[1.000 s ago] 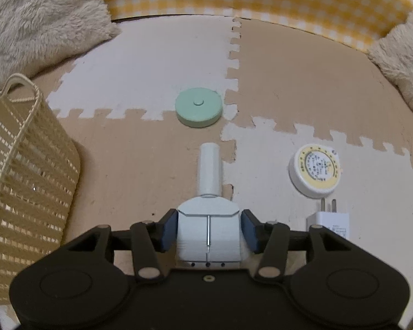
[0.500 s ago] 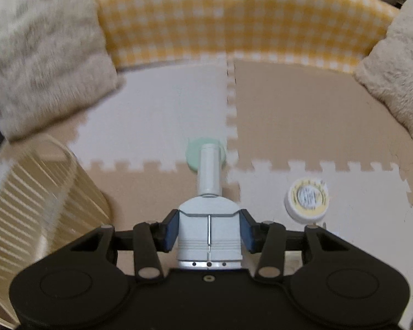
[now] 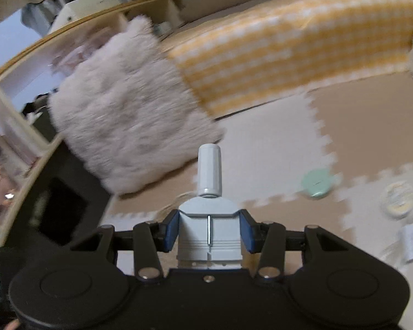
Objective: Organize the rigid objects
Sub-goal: 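Carry the white stand with the right gripper and release it into the basket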
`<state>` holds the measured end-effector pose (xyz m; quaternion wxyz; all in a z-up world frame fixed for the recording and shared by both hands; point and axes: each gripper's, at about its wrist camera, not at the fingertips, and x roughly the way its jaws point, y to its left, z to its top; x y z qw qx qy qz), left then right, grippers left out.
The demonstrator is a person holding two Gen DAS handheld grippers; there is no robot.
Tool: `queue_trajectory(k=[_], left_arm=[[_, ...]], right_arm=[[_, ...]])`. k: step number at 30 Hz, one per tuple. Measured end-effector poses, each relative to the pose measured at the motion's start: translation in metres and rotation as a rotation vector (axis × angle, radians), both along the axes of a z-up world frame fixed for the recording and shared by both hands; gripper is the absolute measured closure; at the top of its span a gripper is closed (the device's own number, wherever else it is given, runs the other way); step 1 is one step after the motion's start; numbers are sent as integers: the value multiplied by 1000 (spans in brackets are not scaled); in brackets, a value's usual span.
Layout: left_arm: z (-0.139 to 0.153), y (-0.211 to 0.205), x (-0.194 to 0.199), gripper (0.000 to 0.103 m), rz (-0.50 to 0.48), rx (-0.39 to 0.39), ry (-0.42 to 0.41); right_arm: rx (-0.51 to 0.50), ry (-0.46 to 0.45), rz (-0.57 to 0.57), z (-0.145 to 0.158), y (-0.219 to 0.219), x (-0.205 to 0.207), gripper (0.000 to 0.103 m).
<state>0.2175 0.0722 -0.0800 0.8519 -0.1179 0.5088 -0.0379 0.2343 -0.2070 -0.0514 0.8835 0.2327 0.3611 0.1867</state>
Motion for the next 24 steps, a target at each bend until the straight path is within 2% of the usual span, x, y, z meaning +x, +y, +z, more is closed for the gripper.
queue_trajectory(k=[3, 13, 19, 24], left_arm=[[0, 0, 0, 97, 0, 0, 0], [0, 0, 0, 97, 1, -1, 0], [0, 2, -1, 97, 4, -11, 3], [-1, 2, 0, 97, 2, -10, 4]], right_arm=[[21, 28, 51, -4, 18, -2, 56], [-76, 90, 151, -25, 69, -10, 56], [-108, 116, 164, -37, 80, -13, 56], [-180, 118, 191, -39, 86, -15, 56]])
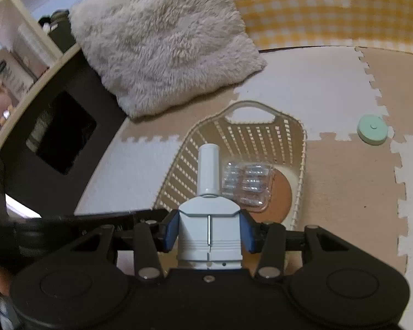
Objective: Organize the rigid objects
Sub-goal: 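Carry the white stand with the right gripper and release it into the basket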
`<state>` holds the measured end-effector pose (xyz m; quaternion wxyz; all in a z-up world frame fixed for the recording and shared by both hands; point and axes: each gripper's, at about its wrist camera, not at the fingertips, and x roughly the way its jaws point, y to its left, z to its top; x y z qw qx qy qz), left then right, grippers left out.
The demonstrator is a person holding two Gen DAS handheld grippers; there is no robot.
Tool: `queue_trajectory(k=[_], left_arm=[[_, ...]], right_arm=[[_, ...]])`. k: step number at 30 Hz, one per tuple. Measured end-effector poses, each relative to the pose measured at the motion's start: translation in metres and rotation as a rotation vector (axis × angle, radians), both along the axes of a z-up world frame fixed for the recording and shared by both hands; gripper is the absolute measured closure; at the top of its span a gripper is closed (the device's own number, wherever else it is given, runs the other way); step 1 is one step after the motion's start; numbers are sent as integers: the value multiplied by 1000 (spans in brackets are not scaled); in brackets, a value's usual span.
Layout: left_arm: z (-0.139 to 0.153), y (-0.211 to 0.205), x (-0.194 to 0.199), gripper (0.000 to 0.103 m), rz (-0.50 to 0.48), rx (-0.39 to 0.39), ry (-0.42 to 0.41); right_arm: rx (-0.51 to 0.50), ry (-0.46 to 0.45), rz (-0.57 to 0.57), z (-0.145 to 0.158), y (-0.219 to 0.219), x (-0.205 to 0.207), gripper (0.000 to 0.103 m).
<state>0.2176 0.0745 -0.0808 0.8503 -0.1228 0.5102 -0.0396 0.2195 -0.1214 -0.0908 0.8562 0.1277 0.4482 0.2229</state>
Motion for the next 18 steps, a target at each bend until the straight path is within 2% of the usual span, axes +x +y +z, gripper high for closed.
queue_trajectory(k=[11, 18], left_arm=[[0, 1, 0, 97, -2, -5, 3], [0, 0, 0, 97, -6, 0, 2]], right_arm=[[-89, 11, 70, -9, 17, -1, 56], [-136, -24, 70, -8, 29, -1, 56]])
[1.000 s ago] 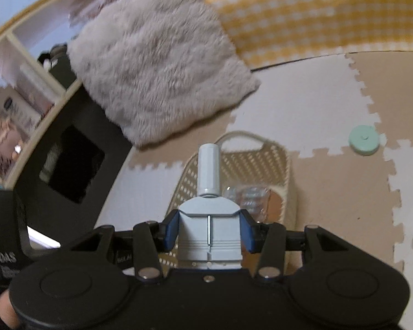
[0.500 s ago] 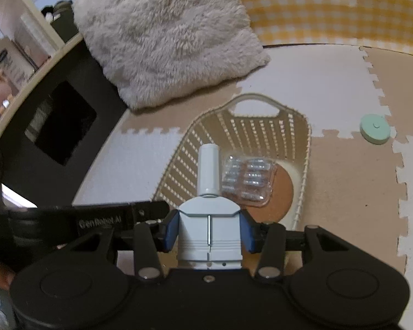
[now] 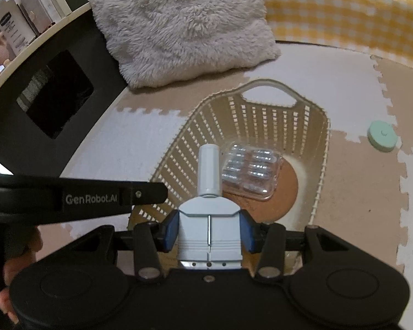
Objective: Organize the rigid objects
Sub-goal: 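Carry the white stand with the right gripper and release it into the basket, then move the right gripper to the white suction-cup piece and grasp it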
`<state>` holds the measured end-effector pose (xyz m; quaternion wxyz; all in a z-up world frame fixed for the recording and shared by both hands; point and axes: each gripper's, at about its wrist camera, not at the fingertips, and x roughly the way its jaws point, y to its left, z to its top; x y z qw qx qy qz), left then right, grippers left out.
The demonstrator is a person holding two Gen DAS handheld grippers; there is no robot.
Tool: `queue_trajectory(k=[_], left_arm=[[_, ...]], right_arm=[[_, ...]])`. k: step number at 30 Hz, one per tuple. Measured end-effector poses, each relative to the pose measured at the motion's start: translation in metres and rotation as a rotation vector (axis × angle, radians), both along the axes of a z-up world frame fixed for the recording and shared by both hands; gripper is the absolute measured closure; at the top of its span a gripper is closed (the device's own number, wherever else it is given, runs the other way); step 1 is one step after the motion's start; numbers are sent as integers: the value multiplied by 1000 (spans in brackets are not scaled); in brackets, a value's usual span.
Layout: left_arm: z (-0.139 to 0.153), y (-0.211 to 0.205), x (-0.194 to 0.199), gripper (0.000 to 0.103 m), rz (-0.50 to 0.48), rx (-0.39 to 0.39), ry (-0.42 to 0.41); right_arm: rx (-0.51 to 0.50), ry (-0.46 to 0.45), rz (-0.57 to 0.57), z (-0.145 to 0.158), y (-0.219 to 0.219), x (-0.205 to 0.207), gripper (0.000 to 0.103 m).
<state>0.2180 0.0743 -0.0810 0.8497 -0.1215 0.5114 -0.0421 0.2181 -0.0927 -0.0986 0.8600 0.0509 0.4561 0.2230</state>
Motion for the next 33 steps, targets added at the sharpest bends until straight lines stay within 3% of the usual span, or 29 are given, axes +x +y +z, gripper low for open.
queue_trajectory(k=[8, 16, 33], left_arm=[[0, 1, -1, 97, -2, -4, 2], [-1, 1, 0, 97, -2, -2, 3], [-1, 0, 0, 97, -2, -1, 3]], right_arm=[[-22, 0, 39, -4, 18, 4, 56], [45, 42, -10, -17, 18, 8, 55], [47, 56, -15, -16, 16, 2, 54]])
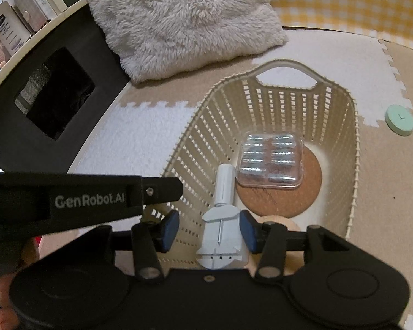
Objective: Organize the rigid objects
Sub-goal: 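Move the right gripper to the white suction-cup piece and grasp it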
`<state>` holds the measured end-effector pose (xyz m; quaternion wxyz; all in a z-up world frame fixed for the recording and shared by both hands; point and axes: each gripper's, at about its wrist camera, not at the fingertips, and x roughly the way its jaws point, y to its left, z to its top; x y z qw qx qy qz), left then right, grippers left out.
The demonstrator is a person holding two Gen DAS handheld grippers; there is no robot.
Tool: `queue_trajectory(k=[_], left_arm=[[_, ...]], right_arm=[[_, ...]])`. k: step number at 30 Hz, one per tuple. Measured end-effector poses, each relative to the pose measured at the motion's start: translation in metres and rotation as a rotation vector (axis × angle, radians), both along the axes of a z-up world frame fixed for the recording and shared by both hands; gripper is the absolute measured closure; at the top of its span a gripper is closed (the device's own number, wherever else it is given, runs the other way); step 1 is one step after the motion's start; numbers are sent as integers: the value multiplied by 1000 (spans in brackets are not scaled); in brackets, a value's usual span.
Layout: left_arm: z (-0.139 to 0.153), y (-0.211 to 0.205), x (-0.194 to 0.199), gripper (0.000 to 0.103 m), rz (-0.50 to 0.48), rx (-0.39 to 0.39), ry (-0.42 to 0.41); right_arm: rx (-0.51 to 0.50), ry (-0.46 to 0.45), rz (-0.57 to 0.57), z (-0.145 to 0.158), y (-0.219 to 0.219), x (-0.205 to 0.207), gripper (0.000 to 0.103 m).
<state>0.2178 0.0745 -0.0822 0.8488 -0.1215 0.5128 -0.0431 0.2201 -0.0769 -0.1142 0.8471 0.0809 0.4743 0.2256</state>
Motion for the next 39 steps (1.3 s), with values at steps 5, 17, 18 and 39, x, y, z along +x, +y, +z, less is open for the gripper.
queue_trajectory(k=[5, 17, 18, 39], left_arm=[[0, 0, 0, 97, 0, -1, 0], [0, 0, 0, 97, 1, -5, 1], [0, 0, 0, 97, 1, -4, 1], [0, 1, -1, 97, -2, -1, 0]], right_arm=[[0, -17, 10, 8, -4, -5, 52], [-59, -99, 87, 37, -21, -22, 42], [-59, -104, 90, 40, -23, -24, 41], [-50, -257, -135, 106, -139, -30, 15]])
